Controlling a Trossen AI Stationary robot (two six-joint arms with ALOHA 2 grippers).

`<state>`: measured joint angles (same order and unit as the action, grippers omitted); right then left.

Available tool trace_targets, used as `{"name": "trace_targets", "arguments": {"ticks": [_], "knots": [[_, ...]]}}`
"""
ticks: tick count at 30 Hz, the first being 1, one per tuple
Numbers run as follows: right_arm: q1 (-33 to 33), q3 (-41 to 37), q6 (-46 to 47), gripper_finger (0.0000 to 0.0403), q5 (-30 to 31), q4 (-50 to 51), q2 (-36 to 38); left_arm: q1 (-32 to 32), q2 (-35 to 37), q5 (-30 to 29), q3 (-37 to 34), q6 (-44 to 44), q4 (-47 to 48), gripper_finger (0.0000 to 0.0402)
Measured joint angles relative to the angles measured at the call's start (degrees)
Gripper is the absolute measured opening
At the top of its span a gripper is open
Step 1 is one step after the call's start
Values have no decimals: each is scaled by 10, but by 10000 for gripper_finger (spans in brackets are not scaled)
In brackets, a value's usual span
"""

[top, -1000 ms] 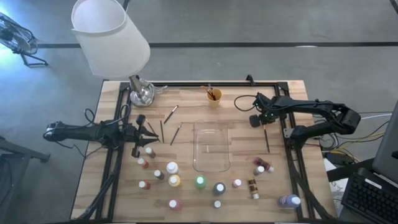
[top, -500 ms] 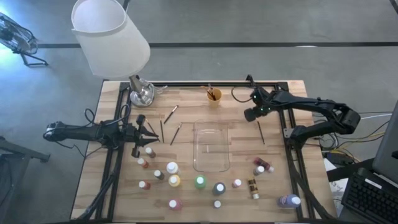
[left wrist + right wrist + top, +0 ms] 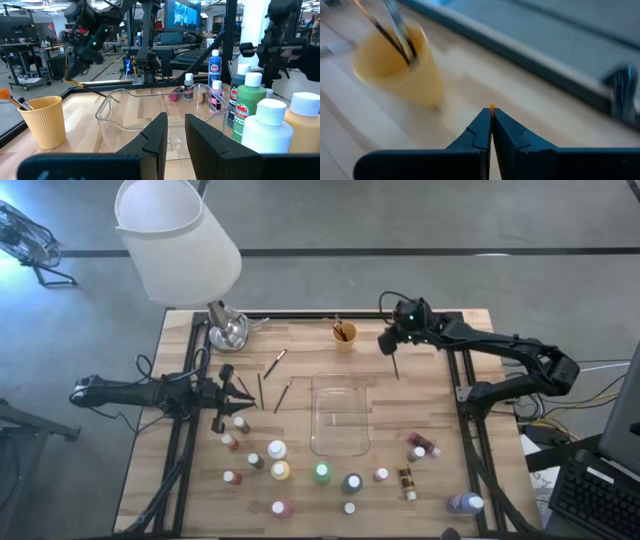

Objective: Pick & Place Paint Supplies
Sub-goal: Put the gold paint brush into the yellow cup

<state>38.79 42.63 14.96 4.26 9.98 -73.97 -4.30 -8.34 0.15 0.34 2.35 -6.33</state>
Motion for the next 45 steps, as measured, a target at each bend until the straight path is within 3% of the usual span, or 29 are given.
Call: {"name": "trace_targets", "arguments": {"ticks": [10,19,28,45], "knots": [[0,2,-49,8,-71,-186,0,0,0,0,0,0,0,74],[0,64,-101,8,-82,-175,0,0,0,0,0,0,0,74],[-2,118,-140,8,-93,-231,-9,0,0,0,0,0,0,74],[-18,111,-167,8,-192,-456,-141,0,0,0,0,0,0,74]]}}
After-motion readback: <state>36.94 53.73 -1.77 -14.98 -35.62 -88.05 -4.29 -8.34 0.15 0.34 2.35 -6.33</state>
